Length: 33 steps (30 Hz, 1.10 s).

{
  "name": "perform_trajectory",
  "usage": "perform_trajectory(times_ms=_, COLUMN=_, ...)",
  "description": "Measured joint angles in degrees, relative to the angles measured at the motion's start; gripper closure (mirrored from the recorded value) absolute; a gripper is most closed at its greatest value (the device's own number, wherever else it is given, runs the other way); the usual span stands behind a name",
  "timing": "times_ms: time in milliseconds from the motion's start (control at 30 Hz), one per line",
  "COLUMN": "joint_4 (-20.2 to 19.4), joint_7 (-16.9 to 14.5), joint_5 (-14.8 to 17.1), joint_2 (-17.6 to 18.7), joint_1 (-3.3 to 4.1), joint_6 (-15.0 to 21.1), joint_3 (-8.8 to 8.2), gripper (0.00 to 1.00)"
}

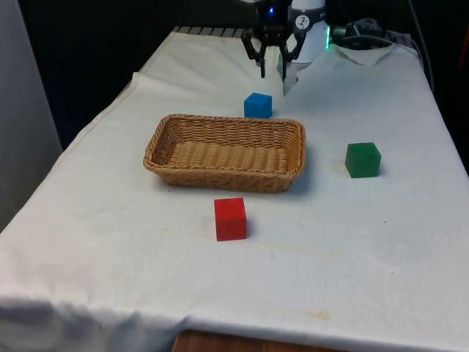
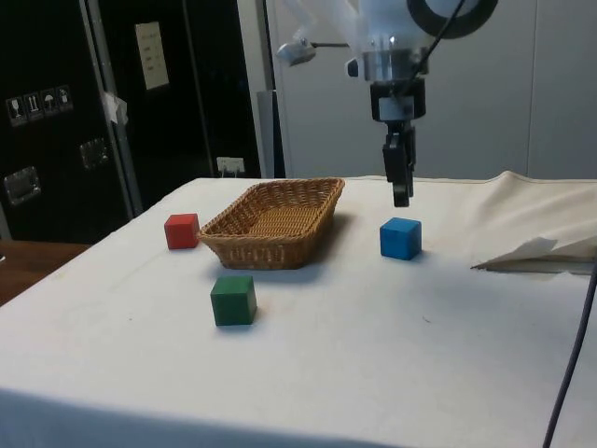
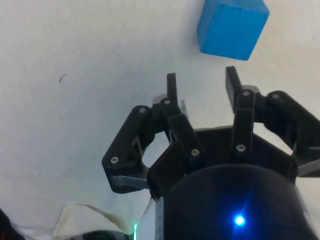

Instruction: Pick up exactly two blocks and place them into the basket.

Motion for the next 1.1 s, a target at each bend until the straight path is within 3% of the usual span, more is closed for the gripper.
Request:
perform_trajectory(times_ms=67, joint_4=-0.23, joint_7=-0.11, joint_5=0.0, joint_2=0.23, joint_1=0.0, joint_6=0.63, joint_3=-0.17, gripper=1.0)
perform_trajectory(times_ms=100, joint_4=-0.4, joint_7=-0.23, joint_5=0.0, joint_2=0.46, joint_1=0.0, joint_6=1.26, joint_3=-0.34, gripper=0.93)
perform_trajectory(times_ms=167, joint_4=-0.63, joint_7=-0.4, joint_5=0.0, joint_2=0.86, joint_1=0.0, joint_6=2.18, joint_3=-0.63, gripper=0.75)
perform_trajectory(times_ms=200, joint_4=-0.74, joint_7=-0.52, joint_5=0.06, joint_2=1.09, joint_1=0.0, joint_6=2.64, joint_3=-0.74, gripper=0.56)
perform_trajectory(times_ms=367, joint_4=-0.92, joint_7=-0.57, joint_5=0.11, joint_2=1.38, joint_1=0.0, joint_6=3.27, joint_3=-0.86, gripper=0.08)
perform_trajectory(times_ms=400, joint_4=-0.97, joint_7=-0.63, joint_5=0.11, joint_2=1.38, joint_1=0.0, joint_6=3.32, joint_3=-0.92, gripper=0.08)
perform_trajectory(times_ms=433, joint_4=-0.97, joint_7=-0.63, joint_5=0.11, joint_2=1.38, joint_1=0.0, joint_6=3.38, joint_3=-0.97, gripper=0.02)
perform_trajectory(times_ms=733, joint_4=-1.15, joint_7=-0.69, joint_5=0.11, joint_2=1.55, joint_1=-0.06, joint_6=3.67, joint_3=-1.43, gripper=0.0)
perform_trajectory(times_ms=867, joint_4=-1.26, joint_7=-1.83, joint_5=0.11, joint_2=4.01, joint_1=-0.06, joint_6=7.05, joint_3=-3.67, gripper=0.0)
perform_trajectory(times_ms=1100, joint_4=-1.43, joint_7=-1.95, joint_5=0.17, joint_2=8.31, joint_1=-0.06, joint_6=12.43, joint_3=-5.1, gripper=0.0)
